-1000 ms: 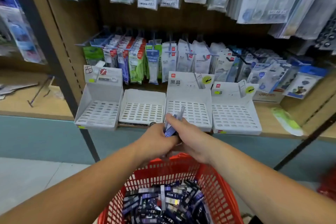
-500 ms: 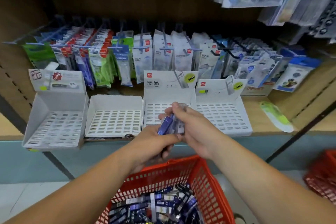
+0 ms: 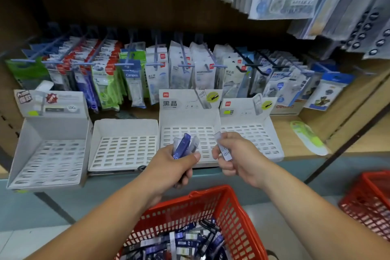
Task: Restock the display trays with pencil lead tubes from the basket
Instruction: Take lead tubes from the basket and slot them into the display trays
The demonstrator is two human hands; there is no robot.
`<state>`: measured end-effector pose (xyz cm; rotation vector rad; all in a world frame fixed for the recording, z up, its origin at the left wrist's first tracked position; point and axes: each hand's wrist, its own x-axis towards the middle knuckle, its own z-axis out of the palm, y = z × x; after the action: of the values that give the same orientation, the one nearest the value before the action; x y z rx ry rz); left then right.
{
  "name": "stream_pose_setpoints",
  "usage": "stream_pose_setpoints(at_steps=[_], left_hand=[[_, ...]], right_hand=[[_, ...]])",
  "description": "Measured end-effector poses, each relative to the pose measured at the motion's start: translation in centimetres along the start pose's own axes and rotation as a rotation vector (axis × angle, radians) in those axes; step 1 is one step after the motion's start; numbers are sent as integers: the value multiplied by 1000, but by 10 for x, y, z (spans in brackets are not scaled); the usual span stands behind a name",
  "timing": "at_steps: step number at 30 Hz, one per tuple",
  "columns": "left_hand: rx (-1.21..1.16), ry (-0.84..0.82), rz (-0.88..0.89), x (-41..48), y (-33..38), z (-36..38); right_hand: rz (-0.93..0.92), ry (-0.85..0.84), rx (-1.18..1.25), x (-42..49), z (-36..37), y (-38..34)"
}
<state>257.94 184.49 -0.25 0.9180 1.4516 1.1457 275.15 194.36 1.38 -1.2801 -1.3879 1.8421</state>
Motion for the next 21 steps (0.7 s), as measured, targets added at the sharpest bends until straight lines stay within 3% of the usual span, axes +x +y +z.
stream_pose_setpoints(at_steps=[2,9,15,21], left_hand=[[-34,2,3,-2,3,2],[-84,78,-18,0,11,8],[-104,135,-31,18,9,24],[-52,200,-37,44,-2,32]], right_hand=[[-74,29,-79,-8,-5,-5],[-257,378,-420,-1,-46,-30],[-78,209,-567,49,-77,-44],[-266,200,-605,85,-95,-22]])
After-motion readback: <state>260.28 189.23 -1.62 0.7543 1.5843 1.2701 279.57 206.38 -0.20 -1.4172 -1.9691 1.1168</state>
